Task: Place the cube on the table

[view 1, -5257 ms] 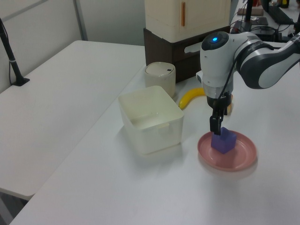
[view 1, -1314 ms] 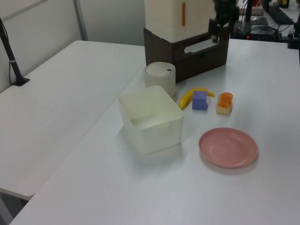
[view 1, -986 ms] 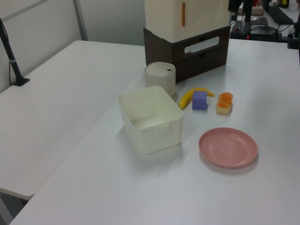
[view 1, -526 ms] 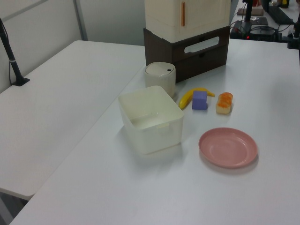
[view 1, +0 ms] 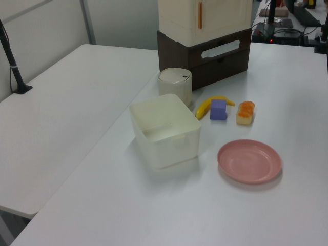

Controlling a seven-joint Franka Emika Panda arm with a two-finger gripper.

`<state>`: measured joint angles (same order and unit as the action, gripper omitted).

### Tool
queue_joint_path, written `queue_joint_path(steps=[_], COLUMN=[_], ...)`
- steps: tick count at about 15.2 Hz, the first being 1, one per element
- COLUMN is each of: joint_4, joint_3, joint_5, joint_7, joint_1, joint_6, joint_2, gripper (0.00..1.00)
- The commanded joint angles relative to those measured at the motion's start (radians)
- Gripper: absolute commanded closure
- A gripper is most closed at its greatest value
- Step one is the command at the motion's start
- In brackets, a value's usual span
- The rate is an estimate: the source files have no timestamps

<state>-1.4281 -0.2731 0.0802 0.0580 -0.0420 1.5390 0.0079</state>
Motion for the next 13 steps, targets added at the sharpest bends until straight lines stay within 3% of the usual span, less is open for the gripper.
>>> queue_joint_path(steps=[1,5,13], joint_4=[-0.003,-0.031,-0.031], joint_3=[0.164,0.169,0.169], joint_5=[0.001,-0.004,0.010], joint_7=[0.224,0.017,0.011], joint_1=[-0.056,-0.022,-0.004], joint_6=[0.091,0.087,0.058], joint_2=[0.041,0.029,0.035], gripper=[0.00,0.00,0.00])
